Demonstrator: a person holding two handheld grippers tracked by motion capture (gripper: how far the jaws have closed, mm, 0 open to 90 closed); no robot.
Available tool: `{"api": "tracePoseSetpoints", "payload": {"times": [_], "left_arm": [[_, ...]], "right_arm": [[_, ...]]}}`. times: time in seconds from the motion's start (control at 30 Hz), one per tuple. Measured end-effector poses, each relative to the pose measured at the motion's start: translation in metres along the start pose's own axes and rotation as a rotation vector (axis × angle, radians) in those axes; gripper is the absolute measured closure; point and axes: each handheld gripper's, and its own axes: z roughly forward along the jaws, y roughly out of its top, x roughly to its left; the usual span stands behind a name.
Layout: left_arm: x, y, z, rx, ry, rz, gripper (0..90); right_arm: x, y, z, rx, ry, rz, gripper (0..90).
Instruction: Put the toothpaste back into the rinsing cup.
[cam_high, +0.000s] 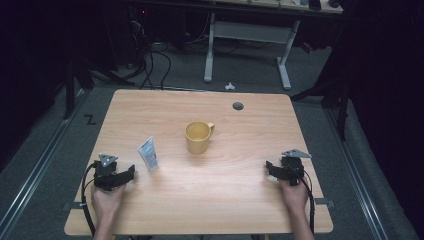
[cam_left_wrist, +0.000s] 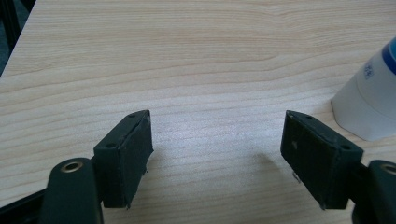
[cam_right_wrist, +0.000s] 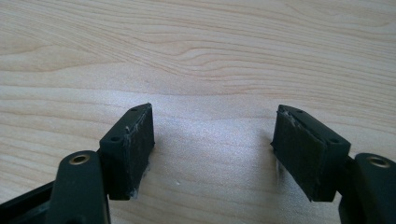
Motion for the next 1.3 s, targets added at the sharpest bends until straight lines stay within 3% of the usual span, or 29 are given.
{"api": "tracePoseSetpoints", "payload": {"times": [0.27, 0.47, 1.3], "left_arm": [[0.0, 0.0, -0.008, -0.014, -0.014, -0.01, 25.4], [-0.006, -0.002, -0.012, 0.002, -0.028, 0.023, 25.6], [-0.029, -0.009, -0.035, -0.011, -0.096, 0.038, 24.9]], "right_arm": [[0.0, 0.0, 0.0, 0.0, -0.002, 0.0, 29.5], [0.0, 0.0, 0.0, 0.001, -0.001, 0.002, 29.5], [0.0, -0.001, -0.001, 0.0, 0.0, 0.001, 29.3]]}}
